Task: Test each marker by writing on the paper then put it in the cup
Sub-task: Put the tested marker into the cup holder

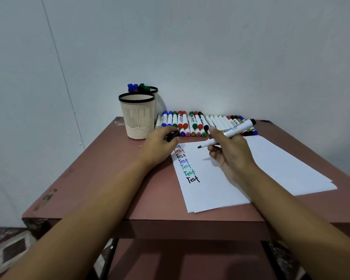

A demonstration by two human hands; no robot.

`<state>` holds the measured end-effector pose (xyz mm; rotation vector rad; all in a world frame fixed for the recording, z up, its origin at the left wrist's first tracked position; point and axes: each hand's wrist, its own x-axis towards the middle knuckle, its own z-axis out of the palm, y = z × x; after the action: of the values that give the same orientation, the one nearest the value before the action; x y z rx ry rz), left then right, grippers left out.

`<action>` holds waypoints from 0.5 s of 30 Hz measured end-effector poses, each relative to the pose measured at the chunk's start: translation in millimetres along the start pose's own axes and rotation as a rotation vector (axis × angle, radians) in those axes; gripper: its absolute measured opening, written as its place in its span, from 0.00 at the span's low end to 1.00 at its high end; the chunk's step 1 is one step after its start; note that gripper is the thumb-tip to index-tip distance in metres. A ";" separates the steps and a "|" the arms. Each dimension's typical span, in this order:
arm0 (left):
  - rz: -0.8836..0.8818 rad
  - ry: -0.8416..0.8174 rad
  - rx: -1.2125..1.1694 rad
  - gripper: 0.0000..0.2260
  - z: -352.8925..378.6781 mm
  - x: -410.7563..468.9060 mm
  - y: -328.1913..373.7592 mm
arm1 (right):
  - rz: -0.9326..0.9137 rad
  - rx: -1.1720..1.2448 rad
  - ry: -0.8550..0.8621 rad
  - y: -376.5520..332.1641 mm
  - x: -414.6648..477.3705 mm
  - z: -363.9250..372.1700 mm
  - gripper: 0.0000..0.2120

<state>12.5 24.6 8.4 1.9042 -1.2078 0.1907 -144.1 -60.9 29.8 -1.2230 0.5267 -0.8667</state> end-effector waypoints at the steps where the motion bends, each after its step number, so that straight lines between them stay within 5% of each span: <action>1: 0.007 -0.006 -0.004 0.14 0.9 0.1 -0.8 | -0.017 -0.005 -0.009 -2.1 4.6 1.8 0.08; 15: 0.060 -0.065 -0.023 0.12 6.5 3.7 -4.9 | -0.014 0.064 -0.055 12.1 44.0 19.5 0.09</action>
<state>16.4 18.3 3.6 1.8682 -1.3059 0.1466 -100.1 -83.9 28.1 -1.1898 0.4436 -0.8536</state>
